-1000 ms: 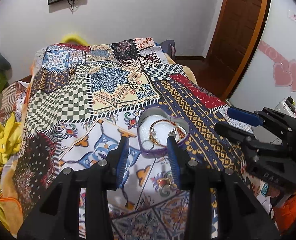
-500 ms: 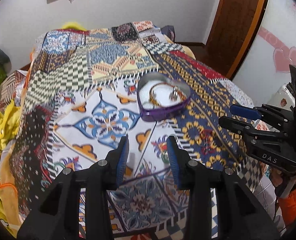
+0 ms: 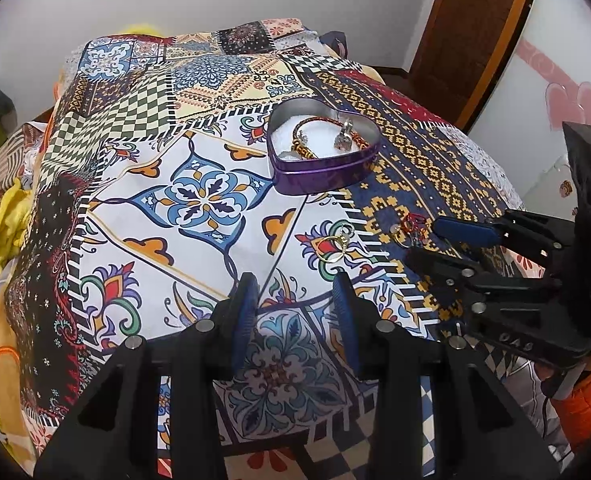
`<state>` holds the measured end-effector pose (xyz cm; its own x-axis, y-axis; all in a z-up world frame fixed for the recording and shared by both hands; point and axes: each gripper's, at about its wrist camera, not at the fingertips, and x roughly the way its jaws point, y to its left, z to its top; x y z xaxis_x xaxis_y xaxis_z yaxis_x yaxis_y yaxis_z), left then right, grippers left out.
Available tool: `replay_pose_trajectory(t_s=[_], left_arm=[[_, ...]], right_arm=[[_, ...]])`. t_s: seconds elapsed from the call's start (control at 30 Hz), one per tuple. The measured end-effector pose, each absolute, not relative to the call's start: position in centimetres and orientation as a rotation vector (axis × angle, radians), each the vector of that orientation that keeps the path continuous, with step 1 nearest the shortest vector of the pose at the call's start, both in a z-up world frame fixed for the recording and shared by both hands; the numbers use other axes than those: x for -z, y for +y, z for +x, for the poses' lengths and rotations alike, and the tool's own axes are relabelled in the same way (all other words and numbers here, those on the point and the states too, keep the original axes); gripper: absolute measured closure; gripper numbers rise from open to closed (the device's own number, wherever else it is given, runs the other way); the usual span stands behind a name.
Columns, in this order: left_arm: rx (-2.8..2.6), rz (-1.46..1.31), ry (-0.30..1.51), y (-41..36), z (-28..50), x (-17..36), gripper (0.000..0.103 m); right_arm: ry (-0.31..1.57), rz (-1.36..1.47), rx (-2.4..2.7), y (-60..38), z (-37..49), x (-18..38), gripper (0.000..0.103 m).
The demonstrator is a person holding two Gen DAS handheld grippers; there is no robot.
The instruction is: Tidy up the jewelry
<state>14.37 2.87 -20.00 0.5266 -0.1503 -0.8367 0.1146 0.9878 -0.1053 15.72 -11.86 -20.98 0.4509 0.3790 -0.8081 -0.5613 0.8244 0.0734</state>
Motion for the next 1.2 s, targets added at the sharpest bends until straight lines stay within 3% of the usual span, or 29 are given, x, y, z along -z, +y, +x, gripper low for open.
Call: replay_pose_trajectory(t_s=[0.6,0.7,0.77,0.8,0.93,1.1,1.2], left_arm=[[0.219,-0.043,1.033,1.2,16.5,21.8,0.065],[0.225,-0.048,1.035,1.0,17.1,22.1,0.065],[0.226,-0.053,1.035,1.0,17.5,22.2,0.065],[0.228,-0.054,1.035,1.0,17.6,22.3,0.065],[0.233,-0.061,1.035,0.9,18.1,22.4,0.065],[0.219,-0.072,1.031,0.9,18.6,22.6,0.082],[0.218,-0.094,1.029,1.2,18.7,22.5,0.085]], right_arm=[[0.864,-0.276,-0.561,-12.6,16.5,21.0,0.065],[0.853,-0.286,-0.562,-12.3,16.7,21.3,0.074],[0.853,-0.278,-0.562,-12.3,16.9,21.4,0.091],[0.855,-0.273,-0.561,-12.3,17.0,21.4,0.094],[0.842,-0.271,-0.575,-12.3,16.9,21.4,0.096],[0.839,-0.245,-0.581,-12.3,16.9,21.1,0.096],[0.843,-0.209,-0.579,-12.8,17.1,20.8,0.097]])
